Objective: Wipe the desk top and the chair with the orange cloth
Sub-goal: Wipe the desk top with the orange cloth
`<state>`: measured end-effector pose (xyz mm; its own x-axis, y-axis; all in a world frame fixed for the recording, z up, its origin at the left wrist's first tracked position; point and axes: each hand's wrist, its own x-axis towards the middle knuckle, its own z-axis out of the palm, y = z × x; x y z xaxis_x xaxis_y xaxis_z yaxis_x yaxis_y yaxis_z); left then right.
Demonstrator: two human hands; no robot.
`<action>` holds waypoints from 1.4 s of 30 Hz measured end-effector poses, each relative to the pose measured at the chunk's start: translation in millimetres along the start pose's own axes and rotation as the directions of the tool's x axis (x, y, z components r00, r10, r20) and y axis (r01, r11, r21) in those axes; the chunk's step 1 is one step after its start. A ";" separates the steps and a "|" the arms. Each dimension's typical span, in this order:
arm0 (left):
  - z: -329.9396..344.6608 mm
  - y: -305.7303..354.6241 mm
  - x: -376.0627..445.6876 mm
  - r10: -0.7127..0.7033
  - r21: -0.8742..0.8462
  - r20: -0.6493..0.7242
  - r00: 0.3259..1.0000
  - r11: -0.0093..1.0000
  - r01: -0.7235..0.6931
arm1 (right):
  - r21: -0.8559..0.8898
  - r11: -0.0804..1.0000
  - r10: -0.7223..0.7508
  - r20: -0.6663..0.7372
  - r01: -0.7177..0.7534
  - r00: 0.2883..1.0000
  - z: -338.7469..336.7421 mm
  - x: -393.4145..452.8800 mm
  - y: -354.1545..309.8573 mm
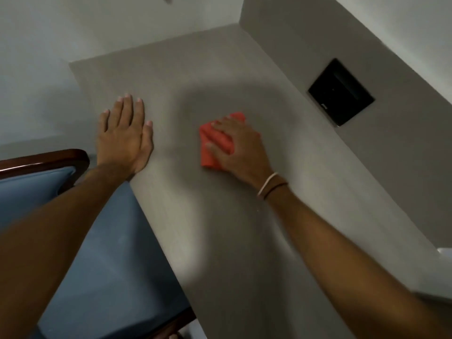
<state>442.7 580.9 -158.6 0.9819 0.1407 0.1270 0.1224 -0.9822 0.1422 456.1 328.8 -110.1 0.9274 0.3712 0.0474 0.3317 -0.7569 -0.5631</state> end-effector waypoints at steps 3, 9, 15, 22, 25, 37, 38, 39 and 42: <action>2.3 -0.7 -3.5 0.003 -0.009 0.011 1.000 1.000 -0.003 | -0.101 0.992 -0.083 -0.016 0.081 0.996 26.9 -70.5 -24.1; -1.1 22.0 -46.5 0.070 -0.024 0.070 0.995 0.997 -0.068 | -0.182 0.983 -0.008 -0.112 -0.012 0.994 18.5 -183.5 -4.9; -7.9 30.0 -54.1 0.074 -0.007 0.057 0.996 0.997 -0.073 | -0.344 0.876 0.271 -0.229 -0.338 0.935 -37.6 -80.7 58.2; -8.2 25.8 -50.1 0.095 -0.003 0.056 0.994 0.995 -0.095 | -0.315 0.945 -0.086 0.018 0.087 0.996 35.4 -124.5 -19.0; -7.1 25.6 -50.9 0.088 0.005 0.044 0.995 0.996 -0.089 | -0.261 0.961 -0.089 0.015 0.090 0.996 27.9 -188.1 -12.9; -6.4 23.5 -48.8 0.087 -0.009 0.049 0.995 0.996 -0.087 | -0.031 0.958 0.265 -0.290 -0.285 0.920 -75.4 -151.7 87.7; -6.0 24.1 -49.0 0.086 -0.007 0.045 0.995 0.996 -0.086 | -0.016 0.956 0.279 -0.268 -0.294 0.922 -63.9 -164.2 84.2; -5.5 25.0 -48.8 0.086 -0.008 0.044 0.995 0.996 -0.085 | -0.010 0.949 0.303 -0.263 -0.317 0.916 -51.4 -175.1 74.1; -7.1 27.7 -52.4 0.079 -0.021 0.054 0.995 0.997 -0.078 | -0.118 0.912 0.349 -0.283 -0.393 0.893 -7.1 -212.8 18.6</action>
<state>393.7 547.2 -154.4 0.9949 0.0556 0.0845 0.0423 -0.9874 0.1526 266.1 231.9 -124.8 0.9932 -0.0849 0.0796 -0.0420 -0.8994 -0.4352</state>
